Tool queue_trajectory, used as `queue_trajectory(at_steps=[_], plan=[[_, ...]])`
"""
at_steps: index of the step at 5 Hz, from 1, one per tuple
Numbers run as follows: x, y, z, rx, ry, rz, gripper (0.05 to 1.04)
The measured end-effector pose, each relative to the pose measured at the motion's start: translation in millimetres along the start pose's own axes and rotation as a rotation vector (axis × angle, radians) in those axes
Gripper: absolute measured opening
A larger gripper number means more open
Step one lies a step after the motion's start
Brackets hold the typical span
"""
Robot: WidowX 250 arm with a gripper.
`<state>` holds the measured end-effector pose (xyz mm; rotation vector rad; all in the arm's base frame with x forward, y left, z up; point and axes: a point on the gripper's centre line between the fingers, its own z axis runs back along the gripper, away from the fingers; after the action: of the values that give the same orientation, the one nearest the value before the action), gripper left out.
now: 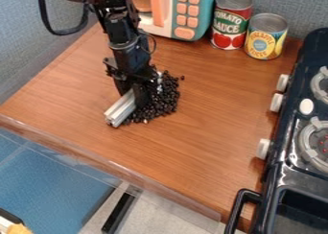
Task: Sweep into pile
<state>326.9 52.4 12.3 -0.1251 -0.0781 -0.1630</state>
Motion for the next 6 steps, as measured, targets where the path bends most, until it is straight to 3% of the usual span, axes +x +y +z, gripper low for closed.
queue_trajectory(at_steps=[1, 2, 3, 4, 6], plan=[[5, 13, 36, -0.016, -0.051, 0.025, 0.409], [6, 22, 63, -0.042, -0.071, 0.034, 0.409], [7, 38, 78, -0.043, -0.089, 0.042, 0.409], [15, 60, 87, 0.002, -0.112, 0.034, 0.409], [33, 100, 63, 0.060, -0.076, 0.006, 0.409]])
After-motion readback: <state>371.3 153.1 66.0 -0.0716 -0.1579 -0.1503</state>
